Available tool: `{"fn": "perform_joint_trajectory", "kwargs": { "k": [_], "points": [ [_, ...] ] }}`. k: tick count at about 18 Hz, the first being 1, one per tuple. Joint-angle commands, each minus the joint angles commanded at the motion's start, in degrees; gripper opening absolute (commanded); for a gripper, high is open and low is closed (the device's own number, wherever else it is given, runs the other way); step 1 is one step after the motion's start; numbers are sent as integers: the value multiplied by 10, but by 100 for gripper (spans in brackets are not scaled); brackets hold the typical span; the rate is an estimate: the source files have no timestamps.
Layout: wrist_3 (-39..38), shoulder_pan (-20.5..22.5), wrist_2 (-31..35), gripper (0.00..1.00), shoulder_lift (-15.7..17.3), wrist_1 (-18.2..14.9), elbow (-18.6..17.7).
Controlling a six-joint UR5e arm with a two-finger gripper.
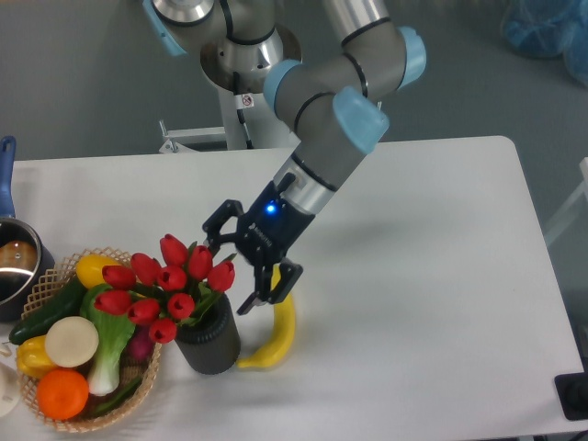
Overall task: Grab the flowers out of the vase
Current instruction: 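Lower the gripper around the tulip stems and close it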
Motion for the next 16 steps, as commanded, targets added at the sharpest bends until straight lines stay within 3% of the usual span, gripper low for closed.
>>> {"fn": "perform_joint_trajectory", "kwargs": {
  "k": [5,16],
  "points": [
    [1,-4,-44,100,-19,0,3],
    [4,-9,-48,100,-26,0,0]
  ]
}}
